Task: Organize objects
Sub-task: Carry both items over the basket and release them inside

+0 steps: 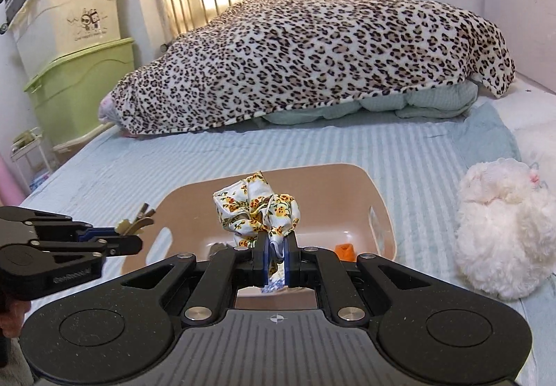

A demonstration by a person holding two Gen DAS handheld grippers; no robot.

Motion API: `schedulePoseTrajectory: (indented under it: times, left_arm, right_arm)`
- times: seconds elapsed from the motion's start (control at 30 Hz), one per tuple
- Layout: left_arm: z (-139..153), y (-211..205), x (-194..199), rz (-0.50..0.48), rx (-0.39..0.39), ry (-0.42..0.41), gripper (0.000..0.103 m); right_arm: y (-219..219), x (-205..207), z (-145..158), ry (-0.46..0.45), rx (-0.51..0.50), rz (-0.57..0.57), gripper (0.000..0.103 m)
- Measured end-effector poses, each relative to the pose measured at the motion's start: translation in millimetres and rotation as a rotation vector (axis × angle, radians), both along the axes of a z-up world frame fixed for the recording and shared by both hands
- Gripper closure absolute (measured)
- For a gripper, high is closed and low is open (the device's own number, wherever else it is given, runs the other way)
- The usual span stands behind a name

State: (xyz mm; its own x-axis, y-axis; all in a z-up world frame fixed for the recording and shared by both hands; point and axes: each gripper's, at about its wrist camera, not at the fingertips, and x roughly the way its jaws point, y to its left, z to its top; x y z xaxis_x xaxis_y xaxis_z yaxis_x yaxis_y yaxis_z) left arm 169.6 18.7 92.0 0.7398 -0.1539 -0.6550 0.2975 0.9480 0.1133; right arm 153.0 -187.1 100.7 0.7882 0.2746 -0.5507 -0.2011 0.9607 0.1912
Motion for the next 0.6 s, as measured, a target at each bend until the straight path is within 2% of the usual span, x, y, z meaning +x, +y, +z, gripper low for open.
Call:
schedulePoseTrajectory:
  times: [0.27,0.43,0.6]
  left_arm:
    - [-42.8,-16.1,40.9,0.086,0.055,0.051,0.092]
    - [-65.1,-16.1,56.5,0.115,0.048,0.119,0.092]
    - [-73.1,-14.2,56.5,0.128,0.036,0.155,0.091]
  right_arm:
    - [12.3,43.4,-30.0,0.062,-0.080,-0.028,0.096]
    - [17.9,61.8,-49.7,0.113,-0.137,-0.040,0.096]
    - [21.6,68.9,-64.2,0.168,-0.166,-0.045,0.093]
